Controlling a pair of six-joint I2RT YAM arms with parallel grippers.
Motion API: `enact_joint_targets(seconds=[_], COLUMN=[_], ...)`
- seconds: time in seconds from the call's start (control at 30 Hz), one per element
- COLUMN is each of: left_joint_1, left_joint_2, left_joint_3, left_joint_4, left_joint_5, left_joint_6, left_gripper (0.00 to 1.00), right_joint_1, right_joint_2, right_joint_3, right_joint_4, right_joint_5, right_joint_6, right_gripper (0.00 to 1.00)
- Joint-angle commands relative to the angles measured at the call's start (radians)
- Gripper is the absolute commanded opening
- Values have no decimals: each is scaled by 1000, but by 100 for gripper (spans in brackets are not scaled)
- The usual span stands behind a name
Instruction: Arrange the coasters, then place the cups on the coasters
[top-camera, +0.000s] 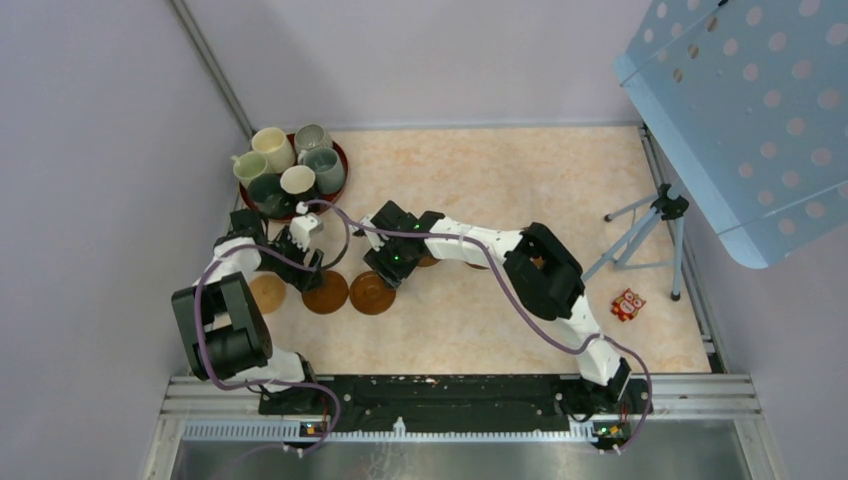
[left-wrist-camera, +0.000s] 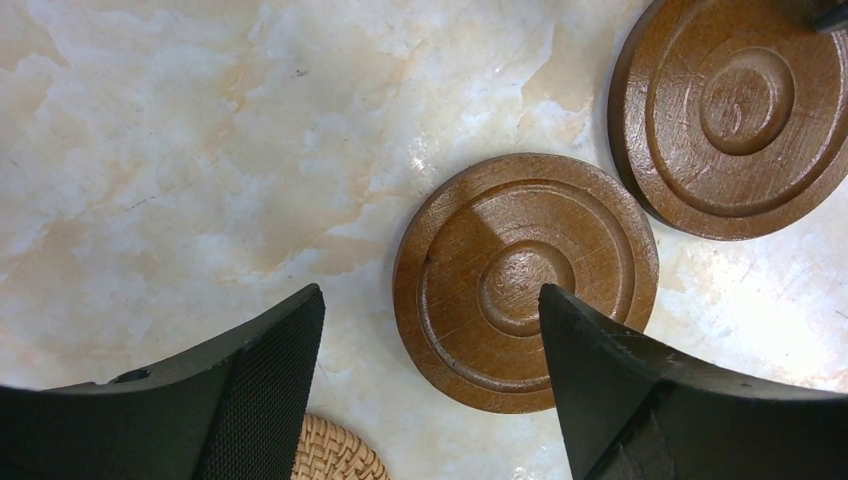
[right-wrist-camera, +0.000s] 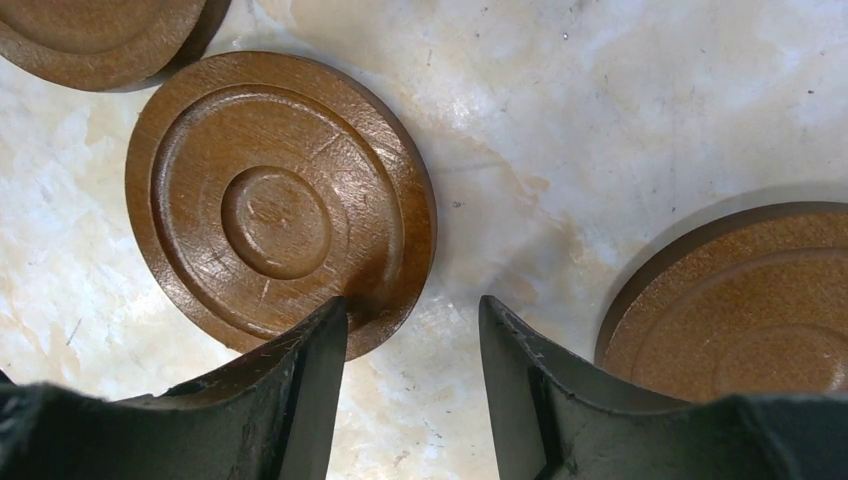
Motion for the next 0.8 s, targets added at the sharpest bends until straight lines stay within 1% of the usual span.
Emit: enact_joint_targets(seconds=[0.0,0.17,0.23,0.43,0.63,0.77], left_joint_1=[0,0,0,0,0,0], left_joint_2=[16,36,38,37,36,39], left_joint_3=[14,-2,-10,-34,-37,-43], left_joint_4=[-3,20,31,48,45,33], left_joint_5=[17,-9,-26,-66,-67,-70], left_joint_6=[42,68,76,98,104,125], left_gripper=[82,77,77,76,75,71], right_joint_1=[10,10,10,11,10,10], right_joint_2=[-17,-47,-54,-80,-97,-112], right_joint_3=[-22,-73,-88,-128,-151,-165], right_joint_4=[-14,-13,-14,-13,-22,-19], right_joint_5=[23,29,33,38,20,4], right_joint_6=[-9,-10,-42,-50,-55,-55], right_gripper=[50,48,48,47,47,47])
